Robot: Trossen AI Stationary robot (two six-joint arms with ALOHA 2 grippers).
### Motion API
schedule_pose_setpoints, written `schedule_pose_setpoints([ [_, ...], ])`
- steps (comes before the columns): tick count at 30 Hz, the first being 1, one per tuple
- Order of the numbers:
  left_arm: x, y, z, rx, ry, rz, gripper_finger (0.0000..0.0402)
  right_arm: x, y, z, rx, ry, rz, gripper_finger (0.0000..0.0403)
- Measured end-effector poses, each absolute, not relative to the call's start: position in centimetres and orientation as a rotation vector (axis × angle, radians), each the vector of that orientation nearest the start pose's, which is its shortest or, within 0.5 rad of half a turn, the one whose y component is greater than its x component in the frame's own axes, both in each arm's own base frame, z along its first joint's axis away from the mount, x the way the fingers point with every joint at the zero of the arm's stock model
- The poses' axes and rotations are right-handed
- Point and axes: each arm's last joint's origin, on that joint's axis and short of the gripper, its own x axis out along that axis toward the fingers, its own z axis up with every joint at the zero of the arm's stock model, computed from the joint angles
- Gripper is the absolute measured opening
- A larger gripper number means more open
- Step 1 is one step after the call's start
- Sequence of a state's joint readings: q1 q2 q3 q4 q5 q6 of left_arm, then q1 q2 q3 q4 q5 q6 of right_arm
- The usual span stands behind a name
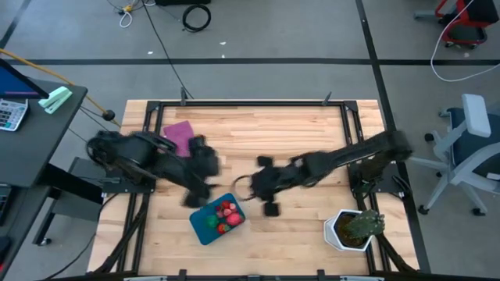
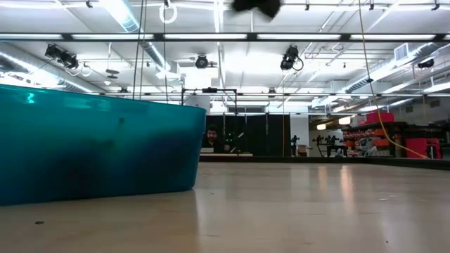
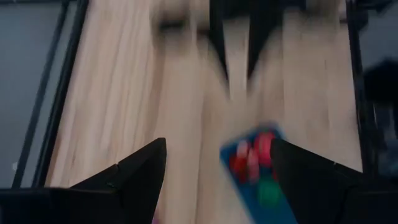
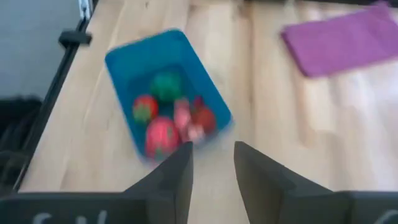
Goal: Pick and placing Produce into tupperware
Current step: Return to Home Position
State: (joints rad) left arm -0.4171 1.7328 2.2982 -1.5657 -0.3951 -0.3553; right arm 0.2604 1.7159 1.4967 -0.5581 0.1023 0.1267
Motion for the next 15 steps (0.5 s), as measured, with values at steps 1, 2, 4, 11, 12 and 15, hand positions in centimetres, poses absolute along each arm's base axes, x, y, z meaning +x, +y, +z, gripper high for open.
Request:
schedule_pose_setpoints([
  [1, 25.7, -10.2, 47.2, 0.062, 0.904, 0.132, 0.0291, 35.0, 9.0, 31.9, -0.025, 0.784, 0.100, 0.0124],
  [2, 24.6, -10.0, 48.0, 0.038, 0.866, 0.124, 0.0291, 33.3, 8.6, 33.4, -0.015, 0.790, 0.096, 0.0124],
  [4, 22.2, -9.3, 49.6, -0.045, 0.801, 0.119, 0.0291, 30.0, 8.2, 36.0, 0.048, 0.778, 0.067, 0.0124],
  [11, 12.0, -5.4, 54.1, -0.139, 0.519, 0.126, 0.0291, 20.4, 7.7, 39.5, 0.007, 0.565, 0.048, 0.0124],
  [12, 10.6, -4.6, 54.5, -0.160, 0.485, 0.127, 0.0291, 19.4, 7.6, 39.3, 0.009, 0.552, 0.045, 0.0124],
  [15, 7.3, -2.6, 55.1, -0.220, 0.409, 0.114, 0.0291, 16.8, 7.1, 37.6, 0.044, 0.542, 0.040, 0.0124],
])
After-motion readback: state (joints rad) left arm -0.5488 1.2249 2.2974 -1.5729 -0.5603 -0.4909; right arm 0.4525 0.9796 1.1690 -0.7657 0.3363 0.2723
